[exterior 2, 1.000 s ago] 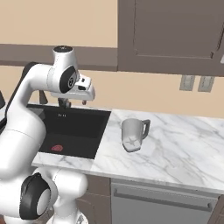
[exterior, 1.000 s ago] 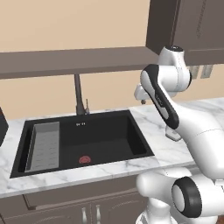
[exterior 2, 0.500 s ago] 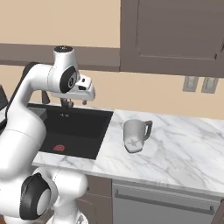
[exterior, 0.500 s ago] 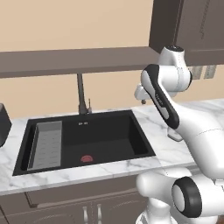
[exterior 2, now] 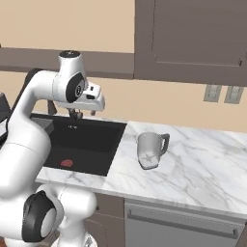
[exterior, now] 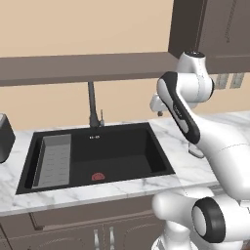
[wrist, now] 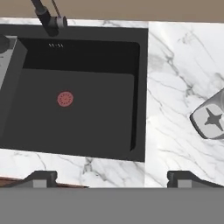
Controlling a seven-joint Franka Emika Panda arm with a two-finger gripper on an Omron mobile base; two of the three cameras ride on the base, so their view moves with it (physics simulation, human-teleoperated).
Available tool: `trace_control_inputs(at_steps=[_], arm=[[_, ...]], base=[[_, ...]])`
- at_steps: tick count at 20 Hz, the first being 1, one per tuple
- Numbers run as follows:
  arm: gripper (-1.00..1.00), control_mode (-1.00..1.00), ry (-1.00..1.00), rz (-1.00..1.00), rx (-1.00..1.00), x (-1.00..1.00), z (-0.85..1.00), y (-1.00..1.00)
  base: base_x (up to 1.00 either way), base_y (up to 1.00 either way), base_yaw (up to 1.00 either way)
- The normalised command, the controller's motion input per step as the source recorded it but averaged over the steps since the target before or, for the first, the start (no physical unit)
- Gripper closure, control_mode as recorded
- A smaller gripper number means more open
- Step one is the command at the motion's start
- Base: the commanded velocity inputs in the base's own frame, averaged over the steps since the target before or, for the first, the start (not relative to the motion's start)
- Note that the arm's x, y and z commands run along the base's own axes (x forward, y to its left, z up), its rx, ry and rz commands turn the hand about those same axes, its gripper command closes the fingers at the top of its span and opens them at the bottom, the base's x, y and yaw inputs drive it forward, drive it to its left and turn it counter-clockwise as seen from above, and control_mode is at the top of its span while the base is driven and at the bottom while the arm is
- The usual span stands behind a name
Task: Turn on the sink faucet and place the jug under the water for a few seconds to fill it up.
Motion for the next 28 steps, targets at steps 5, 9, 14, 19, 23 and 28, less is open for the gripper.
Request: trace_control_inputs(at_steps=[5,9,14,19,23,28], arm=[[-1.0,-1.0,-0.18,0.0,0.0,0.35,-0.42,0.05],[-1.0,-1.0,-0.46,0.0,0.05,0.68,-0.87,0.32],[-1.0,-1.0,-0.37,0.04,0.09,0.71,-0.79,0.59],[-1.0,-1.0,-0.26,0.05,0.07,0.61,-0.38,0.24],[-1.0,-1.0,-0.17,0.01,0.13,0.78,-0.23,0.06],[-1.0,-1.0,-0.17,0.0,0.06,0.53,-0.05,0.25]], base=[[0.0,0.0,0.0],[0.0,0.0,0.0],[0.0,0.0,0.0],[0.0,0.0,0.0],[0.0,0.0,0.0],[0.0,0.0,0.0]])
